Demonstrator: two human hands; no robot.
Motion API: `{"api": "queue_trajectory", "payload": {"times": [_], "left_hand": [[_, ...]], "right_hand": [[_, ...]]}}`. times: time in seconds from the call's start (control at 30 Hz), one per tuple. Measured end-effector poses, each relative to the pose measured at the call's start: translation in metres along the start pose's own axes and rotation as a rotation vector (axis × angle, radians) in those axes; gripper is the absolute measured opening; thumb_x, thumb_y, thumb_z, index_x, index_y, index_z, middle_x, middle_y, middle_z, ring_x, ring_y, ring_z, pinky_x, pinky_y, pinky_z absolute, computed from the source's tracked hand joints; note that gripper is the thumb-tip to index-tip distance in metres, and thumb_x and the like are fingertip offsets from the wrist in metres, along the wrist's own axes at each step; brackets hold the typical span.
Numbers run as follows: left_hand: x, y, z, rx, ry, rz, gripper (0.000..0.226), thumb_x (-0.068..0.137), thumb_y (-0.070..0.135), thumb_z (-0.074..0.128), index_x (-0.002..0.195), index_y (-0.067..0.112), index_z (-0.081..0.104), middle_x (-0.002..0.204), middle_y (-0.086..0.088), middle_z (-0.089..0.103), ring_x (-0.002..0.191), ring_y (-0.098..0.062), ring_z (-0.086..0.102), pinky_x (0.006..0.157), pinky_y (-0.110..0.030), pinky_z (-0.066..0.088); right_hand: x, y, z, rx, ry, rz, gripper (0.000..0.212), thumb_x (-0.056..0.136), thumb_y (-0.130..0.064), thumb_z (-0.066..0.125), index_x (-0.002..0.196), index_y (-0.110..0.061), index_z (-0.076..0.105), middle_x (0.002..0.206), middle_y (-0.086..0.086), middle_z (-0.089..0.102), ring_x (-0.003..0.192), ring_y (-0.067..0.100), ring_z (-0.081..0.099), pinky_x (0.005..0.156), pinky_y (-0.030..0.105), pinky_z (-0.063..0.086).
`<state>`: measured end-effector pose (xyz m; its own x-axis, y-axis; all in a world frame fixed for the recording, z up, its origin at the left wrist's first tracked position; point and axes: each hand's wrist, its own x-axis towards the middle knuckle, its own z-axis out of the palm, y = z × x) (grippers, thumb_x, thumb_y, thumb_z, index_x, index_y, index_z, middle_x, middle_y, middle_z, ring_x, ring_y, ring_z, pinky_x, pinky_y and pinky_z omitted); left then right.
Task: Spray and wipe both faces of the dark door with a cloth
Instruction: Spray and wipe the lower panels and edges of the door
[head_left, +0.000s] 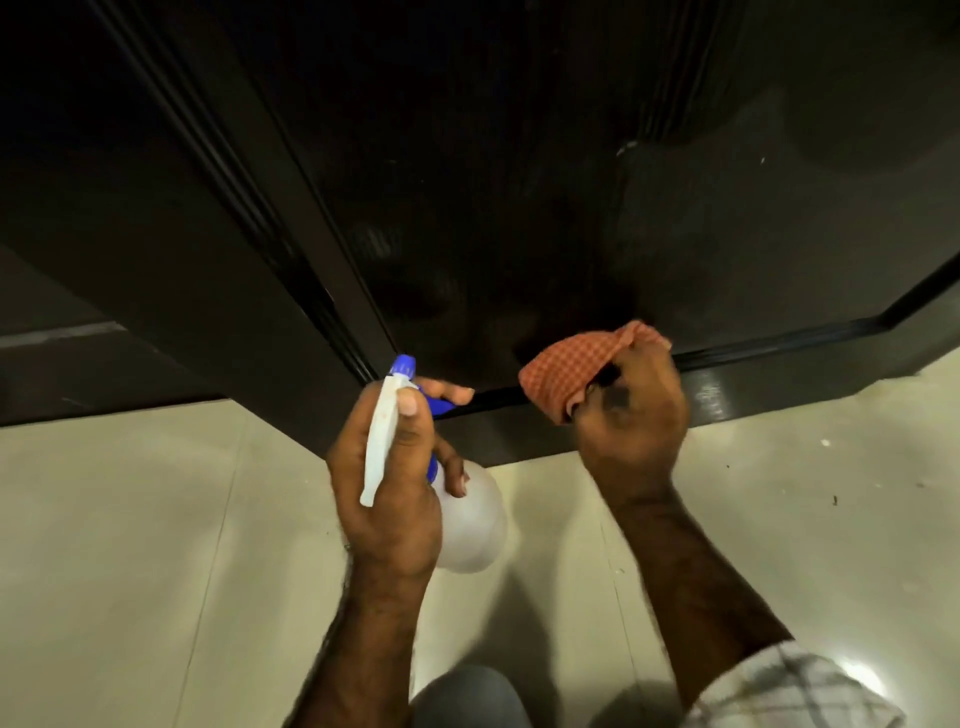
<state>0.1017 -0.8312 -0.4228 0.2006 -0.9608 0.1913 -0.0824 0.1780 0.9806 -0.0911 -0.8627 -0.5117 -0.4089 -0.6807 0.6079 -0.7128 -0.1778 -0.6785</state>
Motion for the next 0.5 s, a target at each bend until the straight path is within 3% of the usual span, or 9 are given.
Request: {"api": "queue_trajectory", "payload": {"times": [0.07,0.17,0.27,0.33,0.4,0.5], "left_hand": [[0.007,0.004,0.006,-0.018,-0.024,0.031,0.029,0.108,0.033,0.044,0.102,0.019,0.069,0.102,-0.002,0.079,0.045,-0.031,0.054,0.046,-0.033,0.053],[0.017,0.011,0.008,-0.057,-0.026,0.09,0.028,0.109,0.033,0.046,0.1,0.02,0.069,0.087,-0.009,0.074,0.043,-0.032,0.051,0.043,-0.032,0.049],[0.023,0.014,0.005,-0.064,0.027,0.124,0.027,0.11,0.033,0.05,0.093,0.023,0.068,0.072,-0.019,0.058,0.047,-0.021,0.057,0.045,-0.029,0.05],[0.023,0.007,0.002,-0.048,0.057,0.104,0.026,0.109,0.035,0.052,0.092,0.021,0.066,0.069,-0.013,0.06,0.047,-0.02,0.057,0.045,-0.028,0.05],[0.02,-0.003,-0.001,-0.027,0.051,0.069,0.028,0.109,0.033,0.05,0.096,0.016,0.068,0.073,-0.012,0.063,0.045,-0.032,0.051,0.045,-0.029,0.048],[0.007,-0.021,-0.002,-0.002,-0.034,0.033,0.032,0.109,0.029,0.045,0.1,0.009,0.068,0.095,-0.006,0.077,0.042,-0.029,0.051,0.047,-0.028,0.049]], "right_hand": [[0.033,-0.029,-0.013,0.142,0.153,-0.024,0.018,0.082,0.008,0.073,0.099,0.008,0.069,0.104,0.021,0.067,0.098,0.038,0.068,0.088,0.061,0.059],[0.062,-0.082,-0.011,0.2,0.245,-0.18,0.025,0.077,0.01,0.077,0.101,0.01,0.073,0.112,0.029,0.063,0.11,0.037,0.065,0.098,0.038,0.057],[0.055,-0.095,0.017,0.167,0.135,-0.399,0.04,0.08,-0.003,0.074,0.119,-0.008,0.069,0.131,0.02,0.051,0.114,0.041,0.062,0.089,0.043,0.058],[0.032,-0.069,0.032,0.106,0.036,-0.498,0.039,0.085,-0.009,0.075,0.122,-0.014,0.062,0.134,0.015,0.047,0.113,0.04,0.06,0.085,0.043,0.058],[0.008,-0.027,0.037,0.032,-0.042,-0.497,0.03,0.092,-0.014,0.074,0.119,-0.015,0.061,0.133,0.022,0.051,0.114,0.043,0.061,0.085,0.044,0.06],[-0.022,0.032,0.024,-0.141,-0.178,-0.388,0.024,0.094,-0.015,0.066,0.118,-0.015,0.064,0.126,0.031,0.063,0.111,0.049,0.066,0.083,0.05,0.064]]}}
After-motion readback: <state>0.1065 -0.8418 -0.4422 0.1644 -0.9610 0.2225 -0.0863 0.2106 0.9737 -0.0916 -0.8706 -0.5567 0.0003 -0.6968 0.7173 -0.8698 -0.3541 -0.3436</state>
